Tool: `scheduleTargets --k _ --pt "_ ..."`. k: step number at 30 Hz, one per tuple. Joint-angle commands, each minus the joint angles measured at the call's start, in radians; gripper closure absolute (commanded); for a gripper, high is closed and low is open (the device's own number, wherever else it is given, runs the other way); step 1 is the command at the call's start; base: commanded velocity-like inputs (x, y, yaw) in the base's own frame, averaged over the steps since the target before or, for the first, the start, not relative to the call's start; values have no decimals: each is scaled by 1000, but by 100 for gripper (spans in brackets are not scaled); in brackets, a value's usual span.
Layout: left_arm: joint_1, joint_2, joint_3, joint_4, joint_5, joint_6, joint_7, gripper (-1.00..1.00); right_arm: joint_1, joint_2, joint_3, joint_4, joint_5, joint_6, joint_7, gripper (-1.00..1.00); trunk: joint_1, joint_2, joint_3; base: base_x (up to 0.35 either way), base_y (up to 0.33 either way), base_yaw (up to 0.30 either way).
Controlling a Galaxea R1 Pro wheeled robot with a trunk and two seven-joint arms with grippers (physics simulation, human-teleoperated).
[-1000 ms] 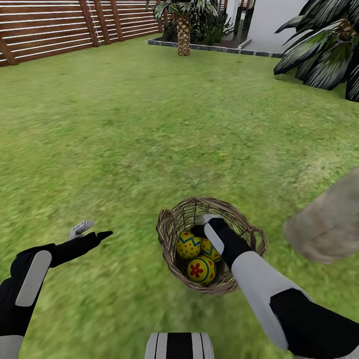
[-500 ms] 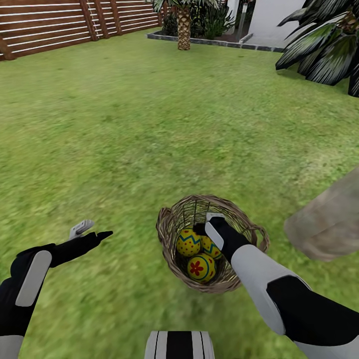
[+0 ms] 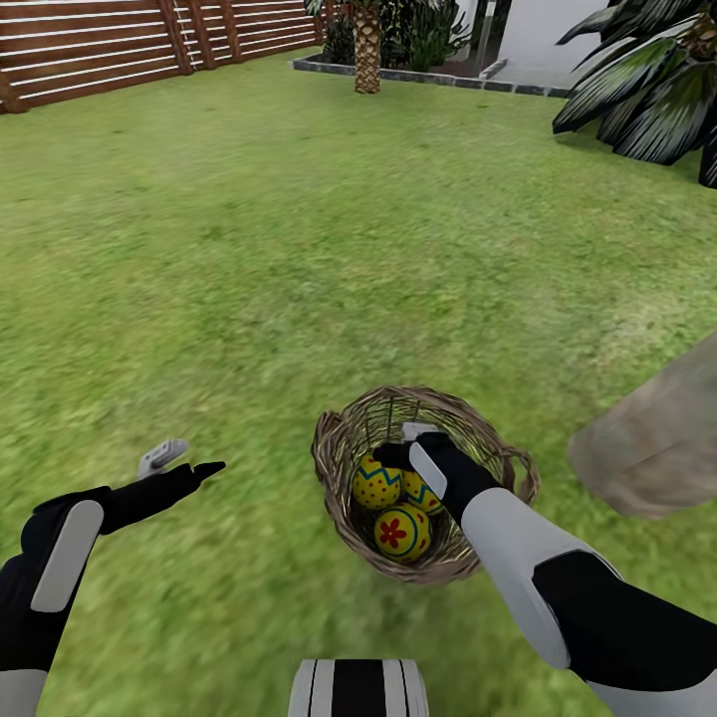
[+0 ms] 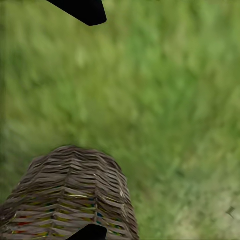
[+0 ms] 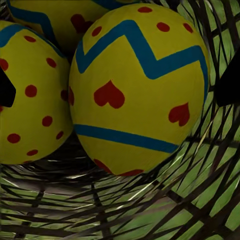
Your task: Take the three Easter eggs out of the wicker basket on the lawn in the garden, then place them on the lawn next to a single tree (choose any tree) so that all three eggs are next to the same tree and none are left in the basket.
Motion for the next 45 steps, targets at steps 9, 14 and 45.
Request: scheduleTargets --k 9,14,45 --pt "0 0 2 -1 -8 5 -10 -100 -1 0 4 -2 -10 2 -8 -100 1 -1 -8 0 0 0" --pt "0 0 2 0 -8 5 -10 -100 -1 0 4 -2 -10 1 -6 -100 3 -2 -24 0 0 0" --pt "0 0 2 -2 -8 5 -10 -100 1 0 2 -5 -7 -2 61 -100 5 -3 -47 0 0 0"
